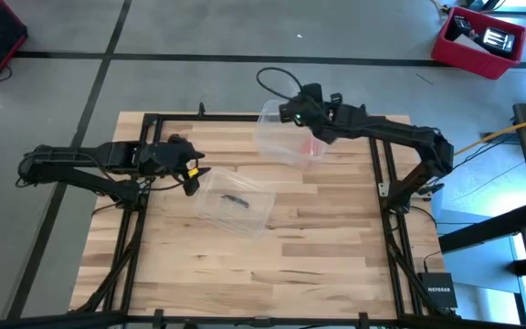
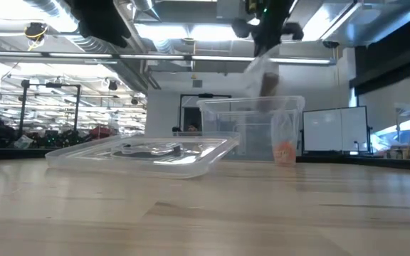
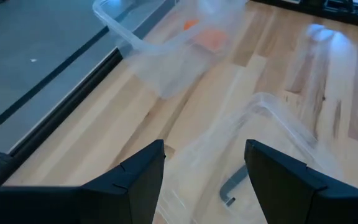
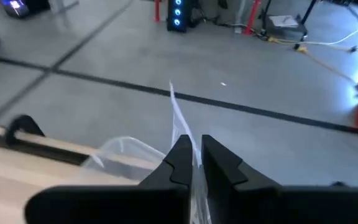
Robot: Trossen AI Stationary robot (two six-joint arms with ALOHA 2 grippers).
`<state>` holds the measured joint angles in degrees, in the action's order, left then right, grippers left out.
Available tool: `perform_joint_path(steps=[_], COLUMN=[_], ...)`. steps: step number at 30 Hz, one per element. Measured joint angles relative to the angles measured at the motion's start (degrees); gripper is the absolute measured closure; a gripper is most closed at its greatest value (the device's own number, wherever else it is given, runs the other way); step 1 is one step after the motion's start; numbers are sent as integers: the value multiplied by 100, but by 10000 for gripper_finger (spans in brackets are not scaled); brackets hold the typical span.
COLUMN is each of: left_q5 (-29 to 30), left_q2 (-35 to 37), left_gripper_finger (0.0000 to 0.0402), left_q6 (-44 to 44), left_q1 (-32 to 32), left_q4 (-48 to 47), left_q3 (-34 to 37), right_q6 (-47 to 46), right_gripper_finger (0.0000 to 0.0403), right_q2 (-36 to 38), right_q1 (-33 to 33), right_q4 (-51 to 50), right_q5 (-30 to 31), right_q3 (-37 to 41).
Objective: Roll bandage
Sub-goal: Put the transparent zip bag into the container
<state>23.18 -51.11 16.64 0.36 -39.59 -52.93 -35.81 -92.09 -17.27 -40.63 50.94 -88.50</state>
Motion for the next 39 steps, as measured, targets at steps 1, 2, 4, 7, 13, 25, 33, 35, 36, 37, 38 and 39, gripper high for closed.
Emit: perform_joint_path(steps=[1,2,4,7,13,25,33,35,36,37,38,39], left_q5=[4,4,5,5,6,15,17,17,17,18,17,20], left_q2=[0,0,0,-1,-2,-2,-2,-2,-2,-2,-2,-2], left_gripper_finger=[188,188,188,188,188,188,188,188,188,188,188,188], left_q6=[-6,-8,5,7,130,145,219,222,233,248,248,248], left_q1=[-1,-2,-2,-1,-2,-2,-2,-2,-1,-2,-2,-2], left_q4=[-1,1,0,1,-1,18,21,19,20,19,19,19], left_q3=[0,0,0,0,0,0,0,1,0,2,0,1], right_q6=[4,-6,-84,-186,-1314,-2381,-2359,-2354,-2365,-2462,-2642,-2845], right_gripper_finger=[382,381,379,382,381,381,381,379,379,379,378,378], right_q2=[0,0,-2,-1,0,-2,-2,-2,-2,-2,-3,-29], right_q1=[-20,-21,-16,5,14,851,1247,1282,1279,1281,1282,1282], right_q4=[273,513,976,1383,1400,2719,2707,2693,2691,2689,2680,2681], right_q5=[-29,-47,-21,236,929,2082,2381,2406,2408,2403,2387,2383], right_q3=[135,263,479,745,1346,2645,2745,2745,2745,2745,2745,2745])
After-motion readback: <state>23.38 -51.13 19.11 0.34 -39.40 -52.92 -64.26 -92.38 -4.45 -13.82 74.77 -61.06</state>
